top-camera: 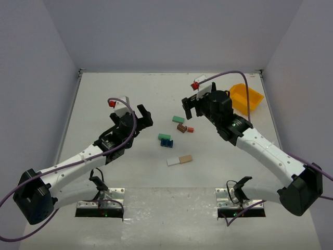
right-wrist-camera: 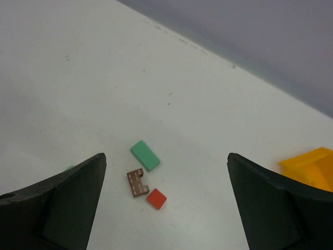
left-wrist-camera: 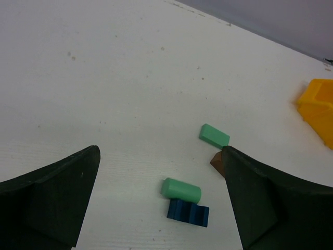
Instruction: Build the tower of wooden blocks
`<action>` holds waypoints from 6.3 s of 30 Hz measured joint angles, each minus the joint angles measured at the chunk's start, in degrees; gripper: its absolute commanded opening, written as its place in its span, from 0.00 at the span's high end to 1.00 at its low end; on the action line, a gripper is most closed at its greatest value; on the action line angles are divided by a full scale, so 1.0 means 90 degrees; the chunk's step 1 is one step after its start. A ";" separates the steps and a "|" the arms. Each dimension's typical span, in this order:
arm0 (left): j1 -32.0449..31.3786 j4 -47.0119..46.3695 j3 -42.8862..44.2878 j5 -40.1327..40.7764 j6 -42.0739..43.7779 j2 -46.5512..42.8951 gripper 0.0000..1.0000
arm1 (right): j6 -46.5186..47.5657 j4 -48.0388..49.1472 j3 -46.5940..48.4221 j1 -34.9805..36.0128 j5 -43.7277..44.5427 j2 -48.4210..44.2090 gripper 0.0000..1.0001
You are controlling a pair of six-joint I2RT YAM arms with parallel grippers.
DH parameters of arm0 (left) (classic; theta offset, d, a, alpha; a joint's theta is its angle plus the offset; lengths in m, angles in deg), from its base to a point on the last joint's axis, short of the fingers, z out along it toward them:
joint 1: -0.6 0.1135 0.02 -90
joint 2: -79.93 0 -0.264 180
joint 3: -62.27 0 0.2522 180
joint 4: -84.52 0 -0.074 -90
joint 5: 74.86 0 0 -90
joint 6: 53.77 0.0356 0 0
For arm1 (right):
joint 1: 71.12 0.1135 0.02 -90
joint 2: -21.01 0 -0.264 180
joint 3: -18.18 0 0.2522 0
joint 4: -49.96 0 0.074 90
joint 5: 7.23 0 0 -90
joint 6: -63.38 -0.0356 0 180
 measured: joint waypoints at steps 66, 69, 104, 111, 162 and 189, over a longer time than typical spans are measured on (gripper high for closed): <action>-0.0372 0.0096 0.0661 -0.2552 0.0428 0.3640 0.82 | -0.1777 0.0100 -0.1345 -0.0251 0.0998 0.1326 0.01; -0.0407 0.0095 0.0663 -0.2561 0.0424 0.3708 0.98 | -0.1785 0.0100 -0.1350 -0.0257 0.1001 0.1326 0.01; -0.0215 -0.1085 -0.0041 -0.4129 0.0015 0.1652 1.00 | -0.0857 0.3035 -0.3953 -0.0347 -0.1820 -0.0840 0.01; 0.0671 -0.2389 -0.0445 -0.5583 -0.0614 0.1016 1.00 | -0.0328 0.4439 -0.4742 -0.0358 -0.3698 -0.1401 0.01; 0.0714 -0.2439 -0.1008 -0.5566 -0.1252 -0.0083 0.01 | 0.0439 0.4582 -0.2204 -0.0248 -0.3875 -0.0228 1.00; 0.0721 0.0824 -0.0326 -0.1269 -0.0907 -0.0898 0.00 | 0.4524 -0.4499 0.1636 -0.0060 -0.2049 0.3433 0.97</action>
